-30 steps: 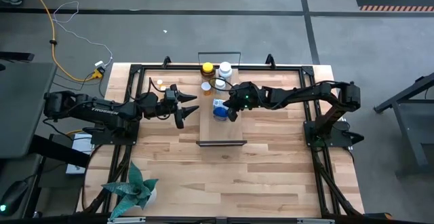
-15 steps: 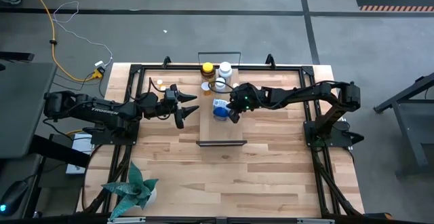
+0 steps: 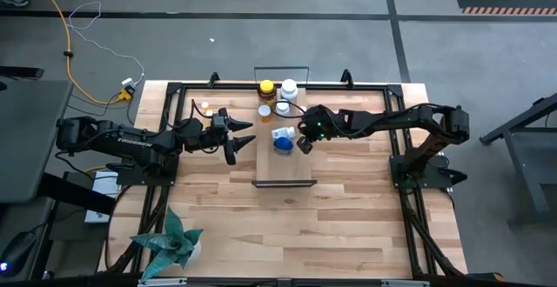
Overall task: Pick and place medicine bottles onto shelf by color
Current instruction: Adjust the white and blue medicine bottle on the shelf
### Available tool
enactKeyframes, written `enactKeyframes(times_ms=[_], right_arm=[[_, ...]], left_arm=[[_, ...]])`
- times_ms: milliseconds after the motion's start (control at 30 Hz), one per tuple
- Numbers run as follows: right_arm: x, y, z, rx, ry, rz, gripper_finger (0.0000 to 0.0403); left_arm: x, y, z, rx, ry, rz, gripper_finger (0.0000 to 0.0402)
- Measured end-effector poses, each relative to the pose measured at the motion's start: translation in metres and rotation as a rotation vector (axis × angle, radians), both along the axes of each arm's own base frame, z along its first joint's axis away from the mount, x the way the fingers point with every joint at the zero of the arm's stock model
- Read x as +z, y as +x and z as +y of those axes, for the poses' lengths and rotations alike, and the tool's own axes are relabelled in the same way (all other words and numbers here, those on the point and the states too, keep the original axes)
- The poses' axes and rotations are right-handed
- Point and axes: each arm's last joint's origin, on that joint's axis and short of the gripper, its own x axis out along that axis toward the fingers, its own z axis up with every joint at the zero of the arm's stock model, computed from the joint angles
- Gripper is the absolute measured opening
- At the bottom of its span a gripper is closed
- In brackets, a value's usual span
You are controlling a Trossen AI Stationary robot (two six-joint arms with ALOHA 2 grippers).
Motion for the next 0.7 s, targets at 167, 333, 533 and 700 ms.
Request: enactKeyframes(times_ms=[167, 333, 533, 700], right_arm=[[0.0029, 0.0005, 0.0003, -0.009, -0.018, -0.017, 0.0000], [0.0074, 0.0044, 0.0000, -0.002, -0.039, -0.073, 0.0000], [0.0079, 0.0047, -0.0005, -0.013, -0.045, -0.079, 0.0000], [0.0076, 0.0037, -0.0019, -0.106, -0.029, -0.090, 0.0000]], left_arm=[[0.0001, 0.0000, 0.0000, 0.000, 0.000, 0.000, 0.0218], [0.0001, 0.0000, 0.0000, 0.001, 0.000, 0.000, 0.0218], [0.0001, 0.0000, 0.0000, 0.001, 0.000, -0.001, 0.0218], [0.0001, 0.0001, 0.0000, 0.000, 0.000, -0.001, 0.0218]])
